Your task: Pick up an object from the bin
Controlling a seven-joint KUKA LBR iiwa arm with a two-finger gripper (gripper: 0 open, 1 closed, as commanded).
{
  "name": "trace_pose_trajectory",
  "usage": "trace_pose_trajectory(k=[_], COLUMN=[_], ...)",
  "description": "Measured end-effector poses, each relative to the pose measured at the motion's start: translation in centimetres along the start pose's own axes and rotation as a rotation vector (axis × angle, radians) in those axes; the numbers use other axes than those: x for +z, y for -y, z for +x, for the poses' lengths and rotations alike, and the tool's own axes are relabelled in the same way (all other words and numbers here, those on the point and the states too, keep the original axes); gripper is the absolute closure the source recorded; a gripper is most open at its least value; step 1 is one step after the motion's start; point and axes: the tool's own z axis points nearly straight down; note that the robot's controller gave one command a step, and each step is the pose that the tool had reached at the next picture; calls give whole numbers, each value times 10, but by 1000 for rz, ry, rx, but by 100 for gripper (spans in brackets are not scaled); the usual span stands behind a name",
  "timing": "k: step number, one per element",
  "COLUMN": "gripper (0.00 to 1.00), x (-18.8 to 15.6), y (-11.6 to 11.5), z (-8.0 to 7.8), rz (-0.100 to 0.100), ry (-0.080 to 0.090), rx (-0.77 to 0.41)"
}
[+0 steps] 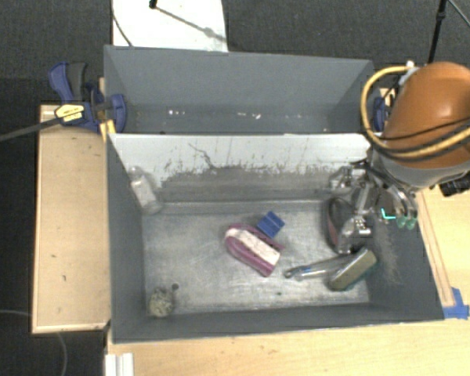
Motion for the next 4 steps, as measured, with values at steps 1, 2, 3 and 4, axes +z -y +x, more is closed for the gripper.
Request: trace_pose_trajectory(k=[1,2,3,4], gripper=[0,0,100,100], x=[108,149,147,21], y=[23,0,0,25], z=[22,15,13,-7], rz=[0,2,3,6], ry=[1,11,15,11], rx=[-273,-427,-428,-955])
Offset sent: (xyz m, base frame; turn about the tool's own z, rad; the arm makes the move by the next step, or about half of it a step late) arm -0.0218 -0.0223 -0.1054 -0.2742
